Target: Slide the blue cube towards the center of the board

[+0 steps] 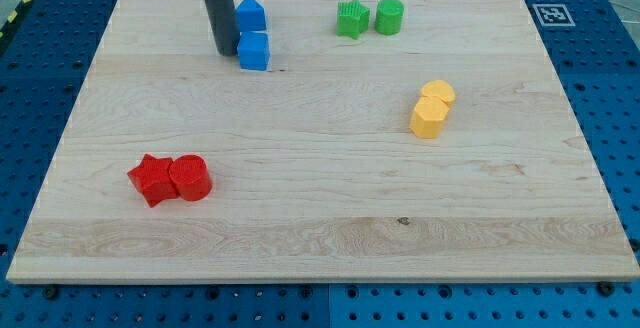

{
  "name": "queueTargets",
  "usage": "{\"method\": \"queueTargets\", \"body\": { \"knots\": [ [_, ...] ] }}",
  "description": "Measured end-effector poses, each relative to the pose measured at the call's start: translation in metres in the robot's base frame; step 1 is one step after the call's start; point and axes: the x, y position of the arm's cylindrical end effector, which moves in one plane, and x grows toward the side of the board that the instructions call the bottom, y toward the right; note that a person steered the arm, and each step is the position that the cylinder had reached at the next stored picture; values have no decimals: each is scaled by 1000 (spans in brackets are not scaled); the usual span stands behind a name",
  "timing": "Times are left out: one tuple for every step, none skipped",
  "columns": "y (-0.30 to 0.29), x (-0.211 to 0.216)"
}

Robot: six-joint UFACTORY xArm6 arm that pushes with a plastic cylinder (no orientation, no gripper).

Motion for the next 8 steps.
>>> {"method": "queueTargets", "body": {
  "knots": [
    [3,-11],
    [12,3],
    [20,13],
    [36,20],
    [41,41],
    [42,53],
    [52,58],
    [67,65]
  ]
}}
